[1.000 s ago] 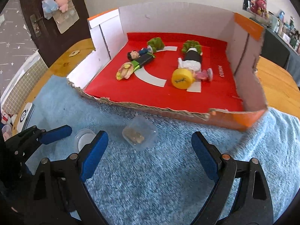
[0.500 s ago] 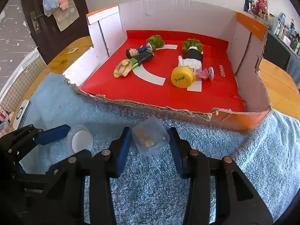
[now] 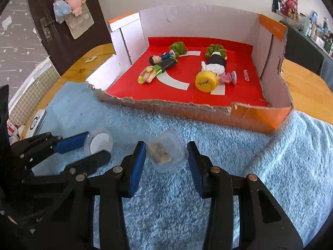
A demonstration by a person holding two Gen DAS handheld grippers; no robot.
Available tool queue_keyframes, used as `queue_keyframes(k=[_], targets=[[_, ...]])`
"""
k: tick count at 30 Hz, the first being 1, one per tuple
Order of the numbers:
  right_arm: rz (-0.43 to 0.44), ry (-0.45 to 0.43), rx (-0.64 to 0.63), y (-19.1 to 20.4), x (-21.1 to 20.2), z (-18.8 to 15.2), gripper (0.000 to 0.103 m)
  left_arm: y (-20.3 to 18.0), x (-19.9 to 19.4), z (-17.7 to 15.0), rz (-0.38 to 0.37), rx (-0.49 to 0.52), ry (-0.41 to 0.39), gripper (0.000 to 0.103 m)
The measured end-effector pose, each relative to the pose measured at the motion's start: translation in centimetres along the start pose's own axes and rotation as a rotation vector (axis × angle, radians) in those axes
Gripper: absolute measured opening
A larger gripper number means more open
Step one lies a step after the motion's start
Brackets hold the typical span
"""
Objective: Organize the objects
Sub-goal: 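Grasp the white round lid with the left tool, then carry the white lid and the clear container up into the box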
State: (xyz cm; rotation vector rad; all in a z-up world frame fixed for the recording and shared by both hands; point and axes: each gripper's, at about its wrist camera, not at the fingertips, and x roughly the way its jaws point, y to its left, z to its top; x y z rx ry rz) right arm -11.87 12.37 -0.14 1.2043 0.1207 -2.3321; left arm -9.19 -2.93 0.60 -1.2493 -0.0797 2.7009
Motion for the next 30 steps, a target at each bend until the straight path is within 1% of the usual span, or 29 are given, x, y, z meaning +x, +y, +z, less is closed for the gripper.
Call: queue_keyframes(k=[7, 13, 17, 30], targets=[[0.030, -0.022, 0.026, -0.4, -1.7, -1.0, 0.039, 0.5, -0.8, 0.2, -0.008, -0.030, -0.016, 0.042], [0.046, -0.046, 0.035, -0.5, -3.1, -1.1, 0.039, 0.3, -1.8, 0.9, -0.021, -0.032, -0.043, 0.042], [0.063, -0.064, 0.039, -0.6, -4.0, -0.7, 0.039, 0.1, -2.2, 1.7, -0.031, -0.030, -0.058, 0.042], [0.064, -0.099, 0.029, -0.8, -5.2, 1.5, 0.039, 0.1, -2.2, 4.5, -0.036, -0.030, -0.084, 0.042]])
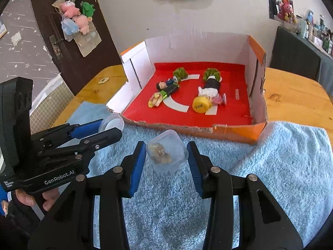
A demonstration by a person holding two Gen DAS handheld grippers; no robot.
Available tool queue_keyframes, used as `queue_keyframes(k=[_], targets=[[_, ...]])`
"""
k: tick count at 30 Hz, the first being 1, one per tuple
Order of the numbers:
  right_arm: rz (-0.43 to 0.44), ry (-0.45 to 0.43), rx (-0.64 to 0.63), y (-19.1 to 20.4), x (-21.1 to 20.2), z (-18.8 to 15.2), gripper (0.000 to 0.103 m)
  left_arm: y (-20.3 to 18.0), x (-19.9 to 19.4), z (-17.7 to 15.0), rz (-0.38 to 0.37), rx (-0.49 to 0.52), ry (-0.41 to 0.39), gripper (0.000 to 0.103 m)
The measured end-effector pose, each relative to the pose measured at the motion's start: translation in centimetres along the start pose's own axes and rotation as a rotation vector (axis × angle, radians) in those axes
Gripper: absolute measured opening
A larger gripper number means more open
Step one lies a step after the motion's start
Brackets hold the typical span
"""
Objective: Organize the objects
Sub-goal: 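Carry the white lid and the clear container up into the box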
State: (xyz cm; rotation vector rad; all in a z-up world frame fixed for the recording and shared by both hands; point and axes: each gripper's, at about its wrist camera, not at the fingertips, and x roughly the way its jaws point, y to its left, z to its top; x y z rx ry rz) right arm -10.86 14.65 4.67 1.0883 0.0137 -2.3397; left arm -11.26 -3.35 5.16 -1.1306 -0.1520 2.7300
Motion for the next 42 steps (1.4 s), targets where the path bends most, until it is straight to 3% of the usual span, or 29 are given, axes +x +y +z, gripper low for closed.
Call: queue_keyframes(k=[23, 32, 42], targets=[[-0.058, -0.016, -0.013, -2.3, 1.6, 5.0, 0.039, 0.7, 3.1, 5.6, 0.009, 0.010, -0.007, 0.042], [-0.110, 0.050, 0.004, -4.2, 4.0, 5.5, 0.039, 1.4, 5.9, 5.6, 0.008, 0.004, 0.074, 0.042], [-0.111, 0.137, -0.016, -4.6, 6.6, 5.2, 0.039, 1.9, 8.2, 5.0, 0.004, 0.003, 0.155, 0.042]])
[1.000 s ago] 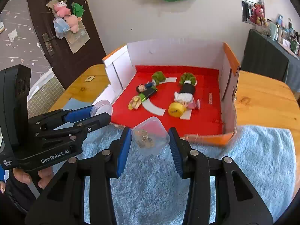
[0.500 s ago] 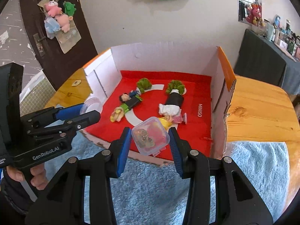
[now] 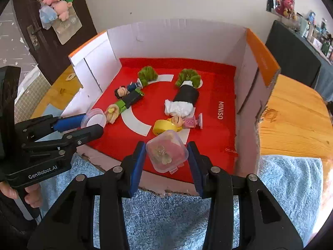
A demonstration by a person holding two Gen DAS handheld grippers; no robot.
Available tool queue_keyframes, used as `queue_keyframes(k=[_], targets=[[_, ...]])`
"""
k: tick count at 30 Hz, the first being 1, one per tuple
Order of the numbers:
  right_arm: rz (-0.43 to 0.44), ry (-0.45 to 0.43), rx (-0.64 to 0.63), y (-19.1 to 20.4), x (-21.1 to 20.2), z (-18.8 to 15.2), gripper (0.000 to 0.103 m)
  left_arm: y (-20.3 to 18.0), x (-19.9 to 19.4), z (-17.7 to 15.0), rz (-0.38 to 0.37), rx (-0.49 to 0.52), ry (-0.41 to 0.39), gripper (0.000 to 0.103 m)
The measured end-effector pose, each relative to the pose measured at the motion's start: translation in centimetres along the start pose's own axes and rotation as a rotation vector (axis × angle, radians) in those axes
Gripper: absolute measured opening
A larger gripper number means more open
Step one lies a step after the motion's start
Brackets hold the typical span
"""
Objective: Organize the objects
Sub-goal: 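Carry the white lid and the clear container up into the box, then lower both items onto the red floor and open both tools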
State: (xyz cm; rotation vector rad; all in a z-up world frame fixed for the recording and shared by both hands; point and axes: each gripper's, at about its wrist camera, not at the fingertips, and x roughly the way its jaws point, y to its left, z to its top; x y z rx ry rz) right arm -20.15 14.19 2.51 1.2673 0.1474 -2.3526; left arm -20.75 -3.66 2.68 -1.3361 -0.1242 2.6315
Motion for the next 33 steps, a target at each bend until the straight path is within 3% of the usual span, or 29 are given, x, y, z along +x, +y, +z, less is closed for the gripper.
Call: queue_keyframes(k=[9, 33], targets=[[0.007, 0.041, 0.001, 0.2, 1.7, 0.2, 0.039, -0.2, 0.9, 0.1, 0.001, 0.028, 0.025, 0.042], [0.002, 0.002, 0.042, -1.1, 3.5, 1.4, 0.039, 0.4, 3.7, 1.9, 0.020, 0.002, 0.031, 0.042]])
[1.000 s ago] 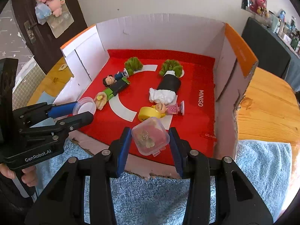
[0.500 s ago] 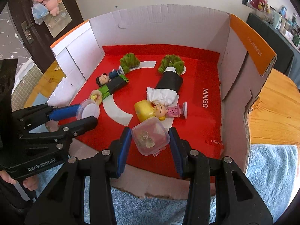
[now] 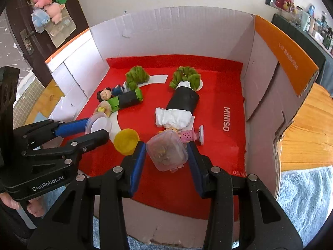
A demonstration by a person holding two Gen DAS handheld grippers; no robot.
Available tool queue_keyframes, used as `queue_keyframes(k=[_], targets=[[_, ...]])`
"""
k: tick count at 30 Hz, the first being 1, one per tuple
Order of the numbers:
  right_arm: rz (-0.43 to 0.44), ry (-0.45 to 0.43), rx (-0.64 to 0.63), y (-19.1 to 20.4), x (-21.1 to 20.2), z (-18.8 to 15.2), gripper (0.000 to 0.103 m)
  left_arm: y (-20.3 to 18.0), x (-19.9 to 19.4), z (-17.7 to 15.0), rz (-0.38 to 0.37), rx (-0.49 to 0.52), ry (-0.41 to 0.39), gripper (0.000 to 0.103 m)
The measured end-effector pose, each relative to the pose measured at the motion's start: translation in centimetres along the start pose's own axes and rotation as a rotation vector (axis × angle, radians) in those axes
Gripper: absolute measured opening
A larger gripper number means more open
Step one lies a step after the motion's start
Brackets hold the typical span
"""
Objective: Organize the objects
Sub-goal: 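Lower both items onto the red floor and open both tools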
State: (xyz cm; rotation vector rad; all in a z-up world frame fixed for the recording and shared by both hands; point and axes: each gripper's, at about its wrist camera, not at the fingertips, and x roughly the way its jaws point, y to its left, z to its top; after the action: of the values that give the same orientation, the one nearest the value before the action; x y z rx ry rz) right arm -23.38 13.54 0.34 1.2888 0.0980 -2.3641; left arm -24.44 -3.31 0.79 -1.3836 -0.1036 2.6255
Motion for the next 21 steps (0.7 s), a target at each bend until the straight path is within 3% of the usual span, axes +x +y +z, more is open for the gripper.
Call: queue_keyframes(k=[21], targets=[[-0.004, -0.005, -0.002, 0.23, 0.28, -0.05, 0.039, 0.12, 0.29, 0.04, 0.011, -0.006, -0.014, 0.043]])
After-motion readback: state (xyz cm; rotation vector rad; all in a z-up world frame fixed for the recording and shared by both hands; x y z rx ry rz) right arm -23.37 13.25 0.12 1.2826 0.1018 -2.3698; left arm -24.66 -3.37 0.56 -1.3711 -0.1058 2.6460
